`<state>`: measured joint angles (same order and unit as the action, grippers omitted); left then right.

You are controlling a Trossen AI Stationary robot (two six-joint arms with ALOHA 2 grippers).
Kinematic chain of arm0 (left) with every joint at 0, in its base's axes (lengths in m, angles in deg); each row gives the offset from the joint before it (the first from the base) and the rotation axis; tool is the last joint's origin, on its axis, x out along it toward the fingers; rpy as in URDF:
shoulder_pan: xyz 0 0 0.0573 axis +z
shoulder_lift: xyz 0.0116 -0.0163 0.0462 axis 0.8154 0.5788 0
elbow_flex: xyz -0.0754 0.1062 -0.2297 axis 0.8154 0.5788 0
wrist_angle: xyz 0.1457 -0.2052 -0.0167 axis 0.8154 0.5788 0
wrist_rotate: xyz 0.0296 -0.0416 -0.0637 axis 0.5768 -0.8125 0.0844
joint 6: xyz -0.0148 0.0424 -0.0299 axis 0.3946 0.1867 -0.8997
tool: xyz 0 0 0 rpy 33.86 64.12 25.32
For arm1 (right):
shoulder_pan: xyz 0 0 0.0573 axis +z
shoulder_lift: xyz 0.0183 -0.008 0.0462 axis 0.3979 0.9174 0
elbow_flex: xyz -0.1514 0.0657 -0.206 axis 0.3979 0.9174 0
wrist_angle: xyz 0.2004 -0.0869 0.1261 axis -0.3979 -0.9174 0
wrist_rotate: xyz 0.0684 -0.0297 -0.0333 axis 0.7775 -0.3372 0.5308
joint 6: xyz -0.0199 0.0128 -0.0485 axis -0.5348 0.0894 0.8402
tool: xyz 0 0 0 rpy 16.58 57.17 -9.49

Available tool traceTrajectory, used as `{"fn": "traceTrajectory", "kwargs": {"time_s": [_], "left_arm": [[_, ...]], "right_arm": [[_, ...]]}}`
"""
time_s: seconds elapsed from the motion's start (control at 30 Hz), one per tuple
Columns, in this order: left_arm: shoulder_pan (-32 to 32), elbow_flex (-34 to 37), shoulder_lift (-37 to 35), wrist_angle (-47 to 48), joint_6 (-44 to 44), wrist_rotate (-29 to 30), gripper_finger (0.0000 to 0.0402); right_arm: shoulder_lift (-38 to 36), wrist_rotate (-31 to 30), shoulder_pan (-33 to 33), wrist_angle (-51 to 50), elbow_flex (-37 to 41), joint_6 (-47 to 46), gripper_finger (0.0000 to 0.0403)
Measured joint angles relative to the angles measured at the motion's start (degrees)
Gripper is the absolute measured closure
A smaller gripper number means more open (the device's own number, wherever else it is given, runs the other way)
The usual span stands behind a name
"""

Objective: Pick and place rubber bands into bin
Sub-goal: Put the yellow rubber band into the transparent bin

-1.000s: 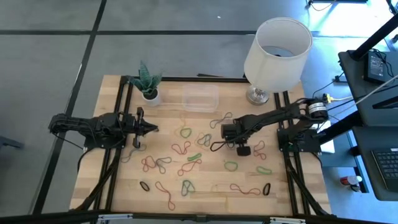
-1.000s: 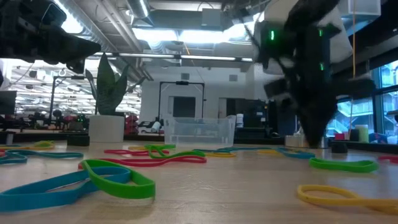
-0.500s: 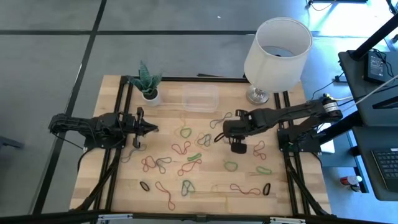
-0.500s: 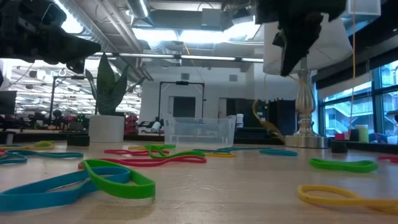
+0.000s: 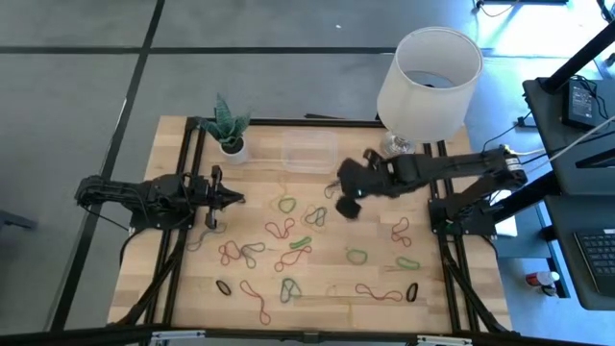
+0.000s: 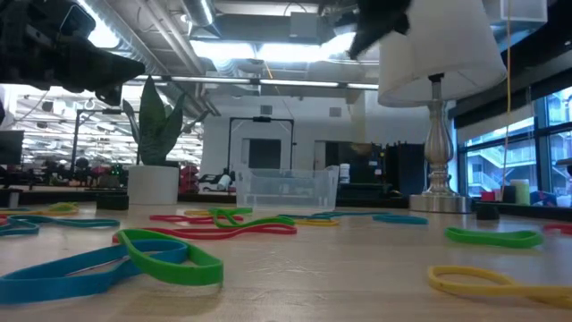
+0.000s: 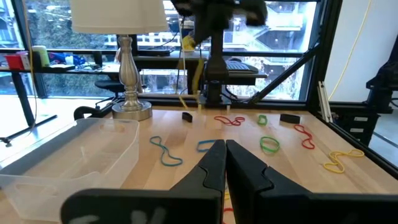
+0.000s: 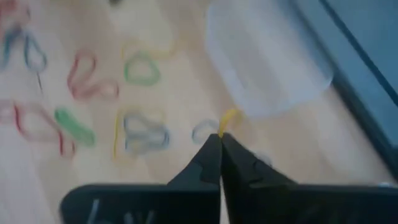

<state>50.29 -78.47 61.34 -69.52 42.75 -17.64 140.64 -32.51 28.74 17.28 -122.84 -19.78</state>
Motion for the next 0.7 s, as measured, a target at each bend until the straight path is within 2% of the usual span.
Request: {"fn": "traceTrajectory", "kwargs": {"time_s": [0.27,0.4,0.6,0.7], "left_arm": [[-0.01,0.00,0.00,0.01,0.00,0.00,0.0396],[-0.01,0.01,0.02,0.00,0.00,0.00,0.0396],[0.00,0.00,0.02,0.00,0.00,0.00,0.0396],[-0.02,-0.01,0.02,0.00,0.00,0.00,0.0395]], "right_arm": [[9.89,0.22,-11.57,5.45,-14.69,12.40,0.0403],[17.32,4.19,-16.77,5.38,-20.61,16.17,0.0403],[28.07,7.99,-22.31,5.70,-22.65,17.36,0.0403],[33.28,11.96,-24.20,5.78,-22.54,17.35,0.0403]]}}
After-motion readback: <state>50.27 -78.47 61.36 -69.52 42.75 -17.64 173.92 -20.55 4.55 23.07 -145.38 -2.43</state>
